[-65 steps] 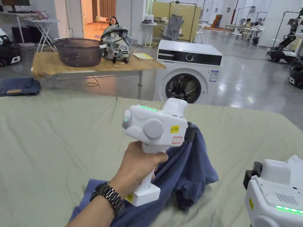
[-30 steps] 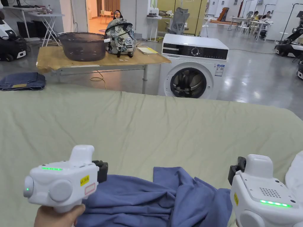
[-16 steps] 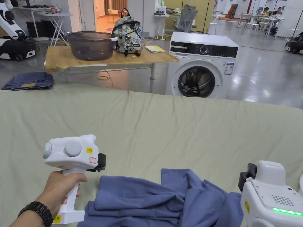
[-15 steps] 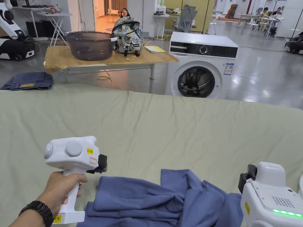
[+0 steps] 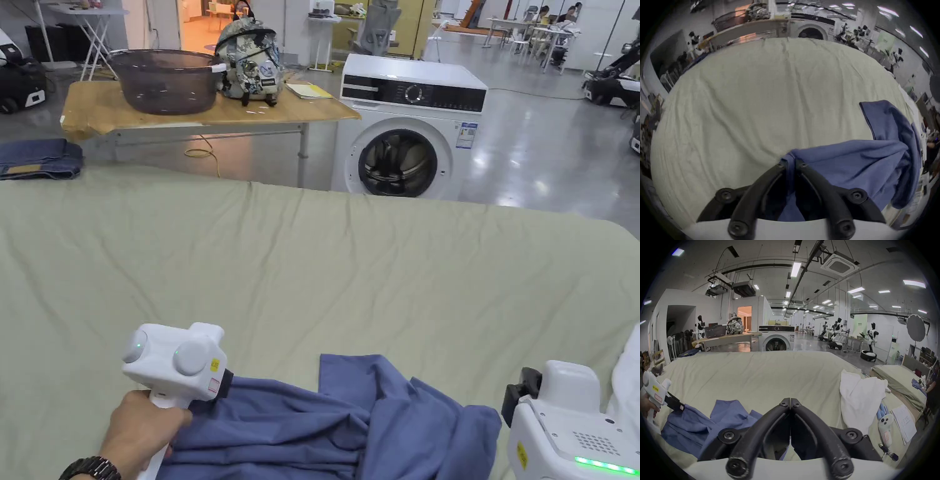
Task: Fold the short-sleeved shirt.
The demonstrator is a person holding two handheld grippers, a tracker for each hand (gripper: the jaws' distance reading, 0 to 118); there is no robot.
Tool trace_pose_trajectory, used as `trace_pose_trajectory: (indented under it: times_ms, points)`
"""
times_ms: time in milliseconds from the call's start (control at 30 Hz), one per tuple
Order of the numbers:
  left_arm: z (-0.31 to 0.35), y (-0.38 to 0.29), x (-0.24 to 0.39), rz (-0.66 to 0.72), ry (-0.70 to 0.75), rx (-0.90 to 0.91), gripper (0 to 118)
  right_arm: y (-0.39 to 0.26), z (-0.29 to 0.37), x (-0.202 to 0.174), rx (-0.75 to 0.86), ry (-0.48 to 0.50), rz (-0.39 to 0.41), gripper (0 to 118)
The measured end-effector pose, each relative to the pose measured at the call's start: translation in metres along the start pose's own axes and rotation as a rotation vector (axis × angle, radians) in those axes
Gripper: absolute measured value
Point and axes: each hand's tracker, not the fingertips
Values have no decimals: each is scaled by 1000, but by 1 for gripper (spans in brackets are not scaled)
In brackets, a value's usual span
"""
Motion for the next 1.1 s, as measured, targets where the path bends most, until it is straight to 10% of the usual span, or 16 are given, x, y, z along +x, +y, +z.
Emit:
trace_pose_trajectory:
  times_ms: [500,600,667,800,900,1100]
  points:
    - [91,-19,-23,96,-109,228,2,21,-84,28,-376,130,7,1]
    - [97,-25,-24,99,-107,235,2,14,-110,20,-512,192,-1,61]
    - [98,-28,-25,103,-111,236,2,5,-125,13,-588,210,1,75]
    - [98,-32,-23,107,-107,233,2,-21,-153,7,-742,223,-23,67]
    - [99,-34,-21,108,-106,229,2,-30,-140,2,-723,212,-12,7]
    - [103,-32,-26,103,-99,234,2,-15,-118,11,-619,221,-30,5]
